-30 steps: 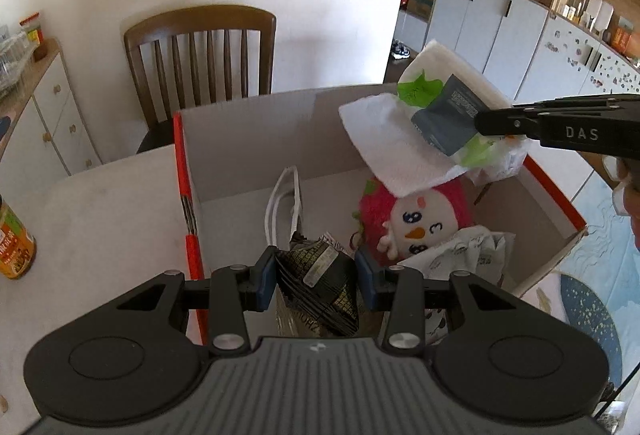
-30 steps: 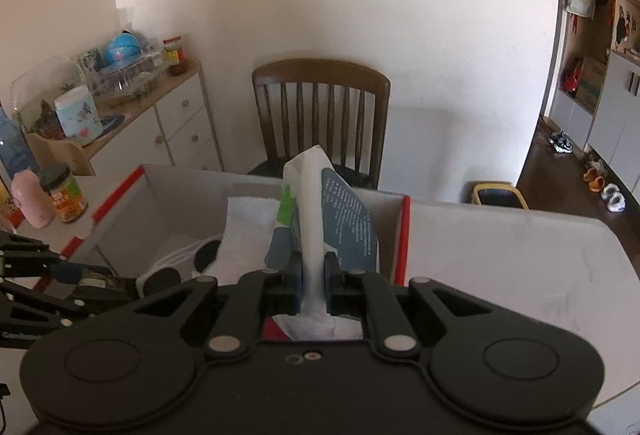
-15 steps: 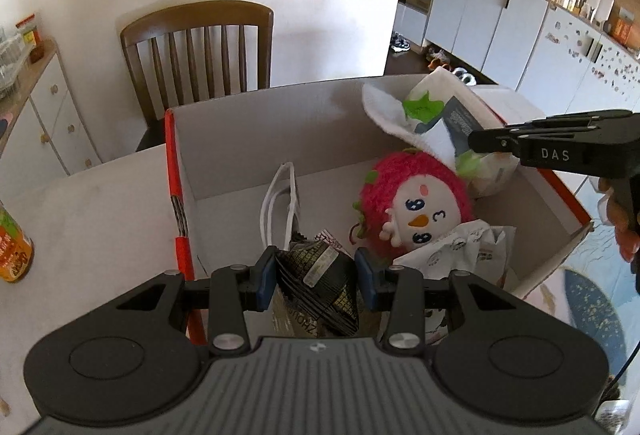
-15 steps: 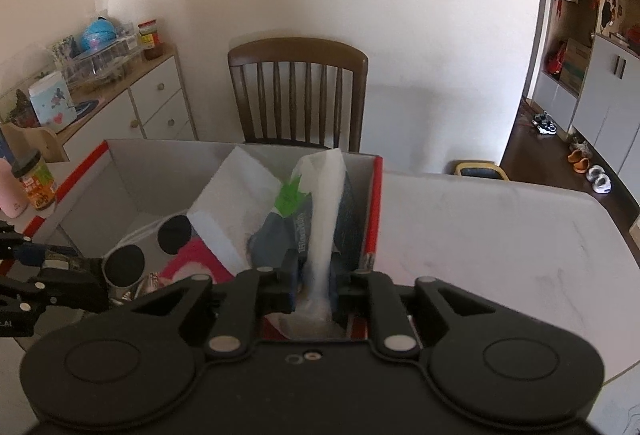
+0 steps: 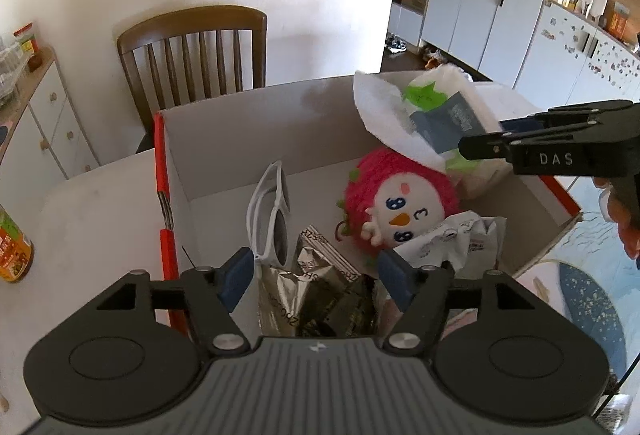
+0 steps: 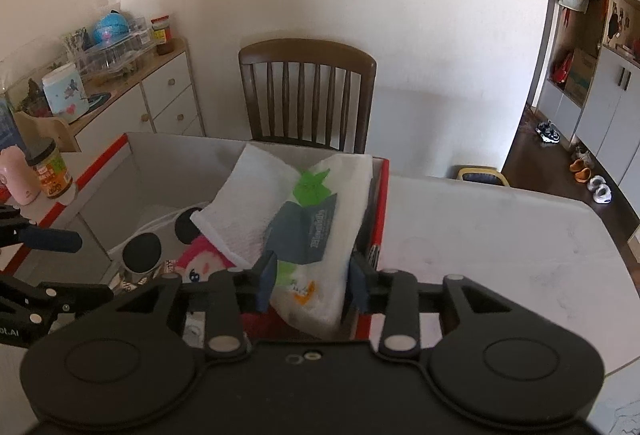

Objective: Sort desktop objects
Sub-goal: 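Lower snack bar and tissue pack into the red box and open both tools, then withdraw both tools from the box back over the table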

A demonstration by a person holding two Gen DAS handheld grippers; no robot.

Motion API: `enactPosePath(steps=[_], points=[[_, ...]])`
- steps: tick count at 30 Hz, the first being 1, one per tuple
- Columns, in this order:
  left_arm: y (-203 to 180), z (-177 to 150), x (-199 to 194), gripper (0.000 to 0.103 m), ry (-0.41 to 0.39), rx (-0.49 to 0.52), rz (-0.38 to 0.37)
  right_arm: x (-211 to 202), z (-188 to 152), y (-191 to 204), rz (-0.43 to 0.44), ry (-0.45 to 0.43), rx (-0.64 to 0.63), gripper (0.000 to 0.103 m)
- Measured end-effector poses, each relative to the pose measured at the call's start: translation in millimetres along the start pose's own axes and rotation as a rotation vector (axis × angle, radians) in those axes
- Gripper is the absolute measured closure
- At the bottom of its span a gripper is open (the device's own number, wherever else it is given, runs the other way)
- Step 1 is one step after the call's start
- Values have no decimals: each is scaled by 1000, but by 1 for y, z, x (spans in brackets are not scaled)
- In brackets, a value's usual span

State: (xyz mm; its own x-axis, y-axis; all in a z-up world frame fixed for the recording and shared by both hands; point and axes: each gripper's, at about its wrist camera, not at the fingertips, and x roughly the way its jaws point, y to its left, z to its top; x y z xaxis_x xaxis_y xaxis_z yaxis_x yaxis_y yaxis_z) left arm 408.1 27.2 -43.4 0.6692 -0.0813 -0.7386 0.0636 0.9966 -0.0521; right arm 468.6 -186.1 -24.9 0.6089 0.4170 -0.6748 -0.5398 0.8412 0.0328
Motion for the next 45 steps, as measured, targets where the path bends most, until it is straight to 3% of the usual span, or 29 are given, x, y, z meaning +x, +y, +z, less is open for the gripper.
enactPosePath(steps=[6,22,45], points=[[-7,1,-18,28,-24,-5,-3,-27,-2,2,-4,-29,-12,0],[-39,-20,-89,23,-94,21,-30,-116,-24,20,-25,-83,-14,0],[-67,-128,-162,21,-120,73,-71,-195,-151,65,-107,10,30,0]])
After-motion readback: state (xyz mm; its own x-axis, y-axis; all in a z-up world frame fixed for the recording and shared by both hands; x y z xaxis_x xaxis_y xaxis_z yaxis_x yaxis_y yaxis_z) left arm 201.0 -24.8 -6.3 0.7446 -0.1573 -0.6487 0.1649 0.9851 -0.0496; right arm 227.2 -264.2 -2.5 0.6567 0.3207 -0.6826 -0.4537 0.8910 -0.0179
